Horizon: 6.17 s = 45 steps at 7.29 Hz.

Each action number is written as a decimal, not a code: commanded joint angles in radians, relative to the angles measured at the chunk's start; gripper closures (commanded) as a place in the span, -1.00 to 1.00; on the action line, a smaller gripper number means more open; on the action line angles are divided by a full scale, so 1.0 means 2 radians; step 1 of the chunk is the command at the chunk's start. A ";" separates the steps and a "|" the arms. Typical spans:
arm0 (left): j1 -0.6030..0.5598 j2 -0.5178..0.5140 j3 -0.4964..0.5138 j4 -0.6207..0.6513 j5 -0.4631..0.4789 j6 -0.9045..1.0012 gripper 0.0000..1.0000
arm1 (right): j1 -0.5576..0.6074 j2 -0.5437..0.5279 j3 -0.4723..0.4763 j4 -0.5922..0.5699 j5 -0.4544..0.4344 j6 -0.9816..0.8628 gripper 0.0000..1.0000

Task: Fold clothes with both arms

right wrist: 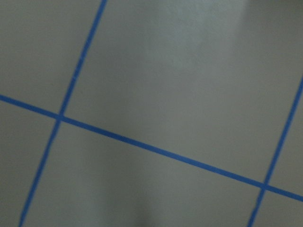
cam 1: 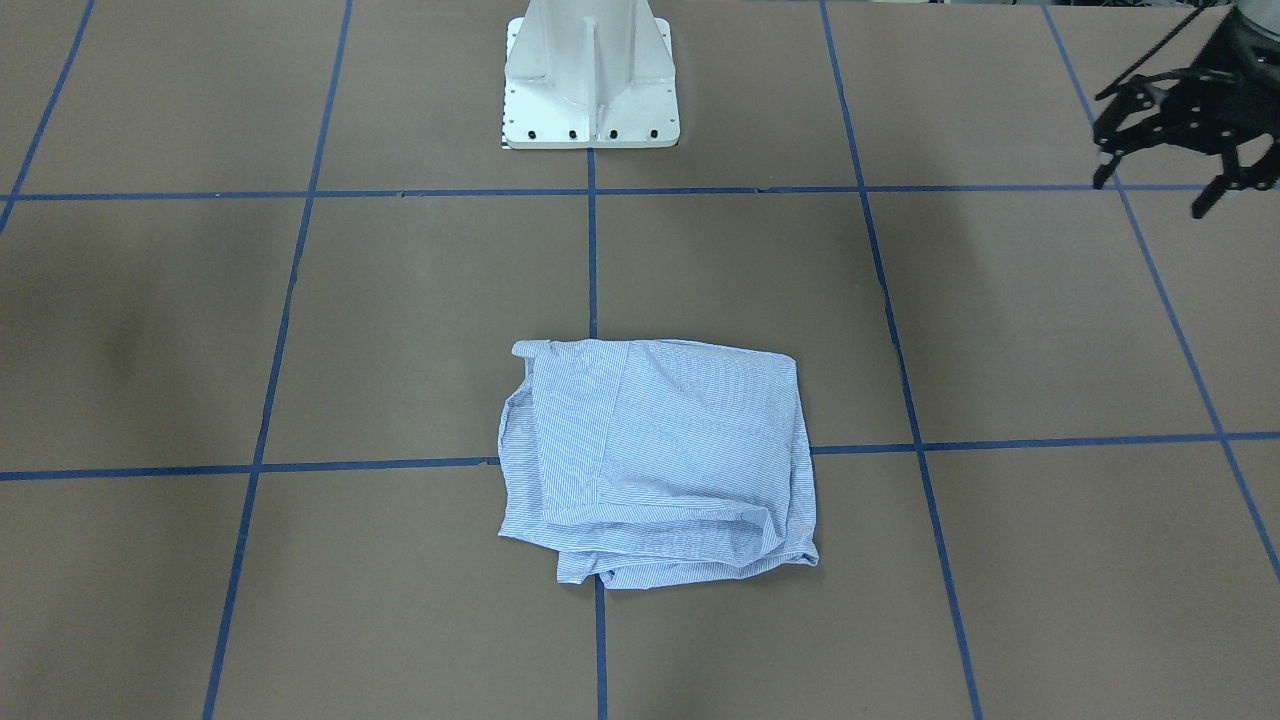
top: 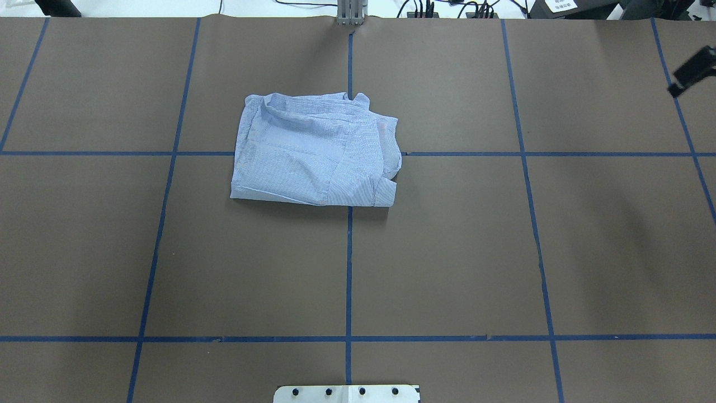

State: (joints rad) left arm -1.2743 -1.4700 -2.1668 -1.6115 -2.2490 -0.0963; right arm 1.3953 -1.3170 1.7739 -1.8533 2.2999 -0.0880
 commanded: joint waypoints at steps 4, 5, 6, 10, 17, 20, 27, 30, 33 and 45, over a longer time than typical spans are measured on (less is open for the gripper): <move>-0.171 0.033 0.163 -0.041 -0.034 0.084 -1.00 | 0.108 -0.212 0.062 0.044 0.016 -0.071 -1.00; -0.176 0.042 0.164 -0.045 -0.034 0.084 -1.00 | 0.108 -0.226 0.063 0.086 0.015 -0.023 -0.99; -0.175 0.042 0.172 -0.046 -0.056 0.083 -1.00 | 0.107 -0.227 0.057 0.141 0.012 0.040 -0.98; -0.174 0.061 0.170 -0.045 -0.063 0.078 -1.00 | 0.069 -0.242 0.056 0.210 0.010 0.105 -1.00; -0.174 0.082 0.176 -0.044 -0.057 0.077 -1.00 | 0.069 -0.243 0.057 0.210 0.012 0.103 -1.00; -0.174 0.084 0.176 -0.043 -0.057 0.077 -1.00 | 0.069 -0.243 0.058 0.210 0.014 0.105 -1.00; -0.174 0.108 0.170 -0.044 -0.057 0.077 -1.00 | 0.068 -0.244 0.057 0.209 0.015 0.104 -1.00; -0.174 0.105 0.160 -0.046 -0.057 0.077 -1.00 | 0.064 -0.244 0.056 0.209 0.015 0.105 -1.00; -0.174 0.105 0.160 -0.046 -0.057 0.077 -1.00 | 0.049 -0.241 0.055 0.209 0.015 0.106 -1.00; -0.174 0.107 0.161 -0.044 -0.057 0.077 -1.00 | 0.049 -0.248 0.052 0.247 0.013 0.098 -1.00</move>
State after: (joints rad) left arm -1.6214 -1.2564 -1.8441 -1.7013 -2.3623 0.0569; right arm 1.4941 -1.8131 1.8799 -1.3597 2.3245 0.1070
